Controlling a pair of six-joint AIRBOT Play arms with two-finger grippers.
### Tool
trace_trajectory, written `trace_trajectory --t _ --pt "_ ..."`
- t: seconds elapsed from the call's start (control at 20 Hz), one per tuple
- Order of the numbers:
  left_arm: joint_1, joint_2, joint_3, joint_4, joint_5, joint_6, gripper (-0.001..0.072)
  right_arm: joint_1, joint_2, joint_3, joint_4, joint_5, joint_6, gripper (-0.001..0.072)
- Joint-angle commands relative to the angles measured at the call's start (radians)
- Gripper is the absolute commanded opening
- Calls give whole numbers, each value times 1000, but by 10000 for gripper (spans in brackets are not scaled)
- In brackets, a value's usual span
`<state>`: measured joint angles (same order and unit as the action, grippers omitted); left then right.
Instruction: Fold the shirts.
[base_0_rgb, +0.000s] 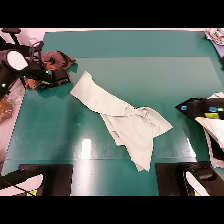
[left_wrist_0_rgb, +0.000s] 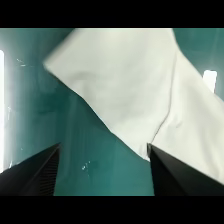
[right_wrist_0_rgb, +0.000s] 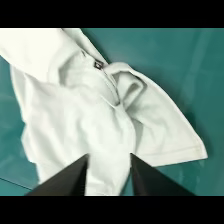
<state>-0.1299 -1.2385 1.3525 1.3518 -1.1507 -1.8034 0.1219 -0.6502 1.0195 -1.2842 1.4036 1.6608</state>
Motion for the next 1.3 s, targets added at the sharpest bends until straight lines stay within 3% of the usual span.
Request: trace_trajectory --t 0.0,0.05,0.15,0.45,0.55,0.7,0.9,1.0,1.1,1.15,1.2,1.25 --pt "15 78 3 -34 -69 92 610 117 -133 0 -143 2 -14 474" --pt "15 106 3 -72 -107 129 610 143 -161 -8 -138 -17 -33 528" --pt "15 158 3 -140 -161 184 609 204 -205 -54 -125 -114 -64 529" --pt "11 222 -107 -177 -230 189 592 233 -349 -213 -122 -246 -127 528" --pt "11 227 -181 -309 -220 209 592 218 -348 -236 -124 -280 -126 527" --pt "-33 227 -259 -496 -142 233 590 152 -274 -235 -122 -348 -126 527" --pt "-294 205 -295 -491 56 189 591 13 -198 -236 -104 -359 -126 526" --pt "-410 151 -295 -468 195 116 592 -72 -189 -235 -85 -349 -126 526" --pt "-470 66 -295 -469 244 69 594 -145 -189 -235 -48 -325 -130 526" --pt "-488 20 -295 -470 242 53 609 -174 -189 -235 -35 -313 -136 526" --pt "-505 -24 -295 -470 241 48 718 -191 -189 -235 -23 -307 -145 526" --pt "-519 -60 -295 -471 250 48 717 -202 -189 -235 -10 -306 -152 525"
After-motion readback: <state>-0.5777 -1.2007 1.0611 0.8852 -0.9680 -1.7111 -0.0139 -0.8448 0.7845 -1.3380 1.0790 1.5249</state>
